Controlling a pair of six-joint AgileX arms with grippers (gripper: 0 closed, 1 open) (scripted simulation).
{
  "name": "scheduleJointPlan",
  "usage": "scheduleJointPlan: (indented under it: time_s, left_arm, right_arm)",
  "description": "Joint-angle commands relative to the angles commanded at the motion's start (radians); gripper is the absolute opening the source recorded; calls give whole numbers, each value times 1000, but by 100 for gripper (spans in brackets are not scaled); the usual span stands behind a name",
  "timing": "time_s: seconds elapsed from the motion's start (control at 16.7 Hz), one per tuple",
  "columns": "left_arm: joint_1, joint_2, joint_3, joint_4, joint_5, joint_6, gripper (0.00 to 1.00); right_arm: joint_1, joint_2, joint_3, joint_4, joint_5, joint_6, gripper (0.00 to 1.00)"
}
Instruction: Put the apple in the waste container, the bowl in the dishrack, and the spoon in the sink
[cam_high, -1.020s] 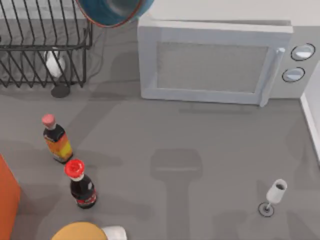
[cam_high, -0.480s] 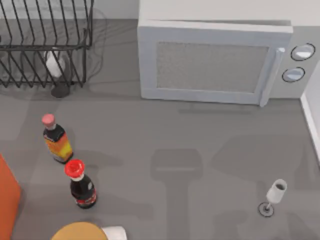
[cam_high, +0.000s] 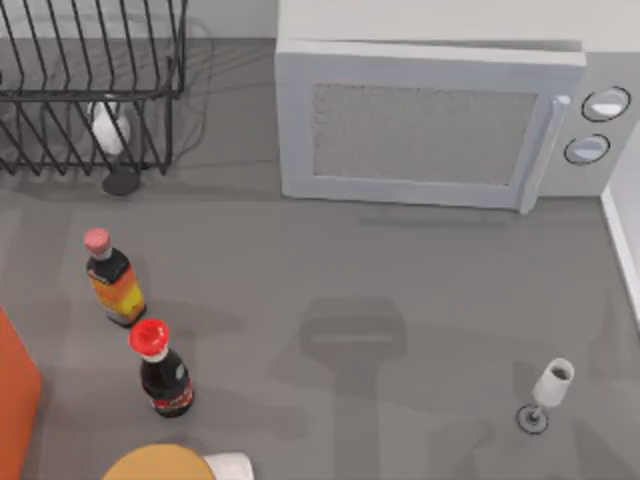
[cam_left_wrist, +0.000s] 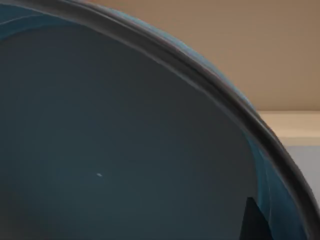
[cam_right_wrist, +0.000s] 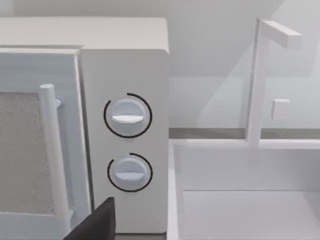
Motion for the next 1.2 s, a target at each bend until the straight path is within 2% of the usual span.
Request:
scheduleJointPlan:
  time_s: [0.36, 0.54, 1.2]
  left_arm:
    - [-5, 18, 1, 11, -4, 1, 0]
    - [-15, 115, -5, 109, -12, 1, 0]
    - [-96, 757, -144, 928, -84, 3, 0]
  right_arm:
    - [0, 0, 0, 0, 0, 0, 100]
    - [0, 0, 0, 0, 0, 0, 100]
    - [0, 0, 0, 0, 0, 0, 100]
